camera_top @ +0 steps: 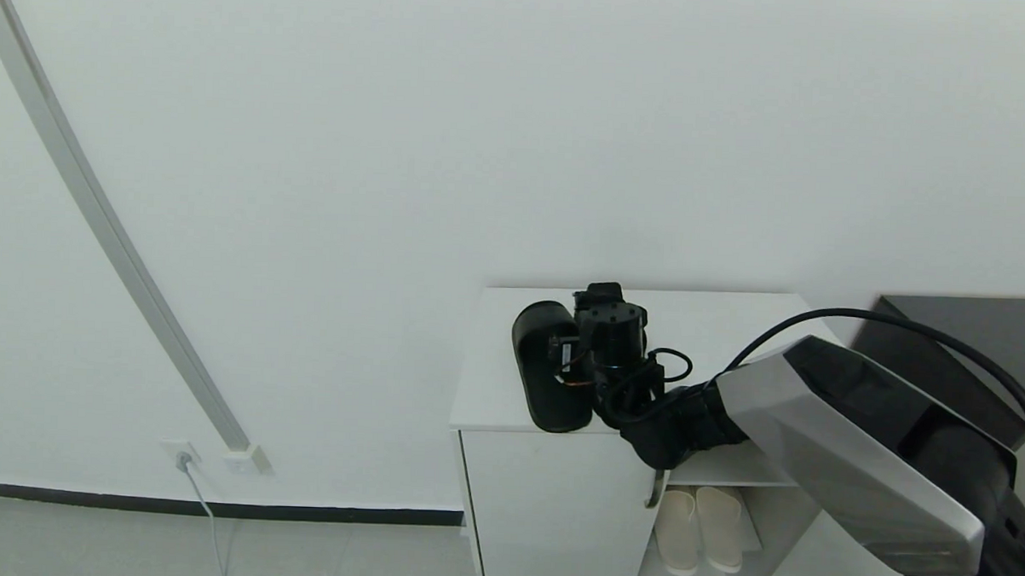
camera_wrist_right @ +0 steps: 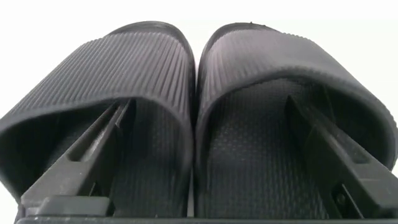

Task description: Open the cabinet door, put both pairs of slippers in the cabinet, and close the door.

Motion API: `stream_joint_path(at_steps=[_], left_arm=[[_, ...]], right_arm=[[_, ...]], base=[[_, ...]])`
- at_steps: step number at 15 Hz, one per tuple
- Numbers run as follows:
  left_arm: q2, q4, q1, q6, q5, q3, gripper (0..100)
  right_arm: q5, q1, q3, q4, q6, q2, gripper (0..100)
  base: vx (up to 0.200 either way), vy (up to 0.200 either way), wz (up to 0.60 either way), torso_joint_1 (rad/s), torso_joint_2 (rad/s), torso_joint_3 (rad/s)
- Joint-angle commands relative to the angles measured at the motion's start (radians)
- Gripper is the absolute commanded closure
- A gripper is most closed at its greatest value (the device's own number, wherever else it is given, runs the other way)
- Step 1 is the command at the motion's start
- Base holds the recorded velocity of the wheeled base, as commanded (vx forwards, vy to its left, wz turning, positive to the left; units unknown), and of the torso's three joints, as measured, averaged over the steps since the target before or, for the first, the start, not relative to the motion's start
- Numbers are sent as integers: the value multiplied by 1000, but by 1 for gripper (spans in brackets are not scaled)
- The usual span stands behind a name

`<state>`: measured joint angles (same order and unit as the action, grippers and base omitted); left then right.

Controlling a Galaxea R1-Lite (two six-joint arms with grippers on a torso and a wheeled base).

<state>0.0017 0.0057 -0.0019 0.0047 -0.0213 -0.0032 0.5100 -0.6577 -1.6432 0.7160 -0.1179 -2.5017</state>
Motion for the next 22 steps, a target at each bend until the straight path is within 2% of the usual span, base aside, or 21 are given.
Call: stream_joint_path(at_steps=[1,8,12,15,18,22], left_arm=[[0,0,0,0,0,0,100],[0,0,-1,0,0,0,100],[0,0,-1,0,0,0,100],[0,0,-1,0,0,0,100],[0,0,0,0,0,0,100],[0,0,0,3,0,0,100]], right_arm=[[-1,0,-9,-1,0,-11,100],[4,-8,0,0,0,11,100],[-1,-22,117,5,-2,152,100],[-45,-45,310,10,-2,360,100],[-176,-77,588,37,0,581,100],[-347,-89,801,33,7,761,100]], base=[[0,0,0,0,0,0],[0,0,0,0,0,0],[0,0,0,0,0,0],[0,0,0,0,0,0],[0,0,0,0,0,0],[0,0,0,0,0,0]])
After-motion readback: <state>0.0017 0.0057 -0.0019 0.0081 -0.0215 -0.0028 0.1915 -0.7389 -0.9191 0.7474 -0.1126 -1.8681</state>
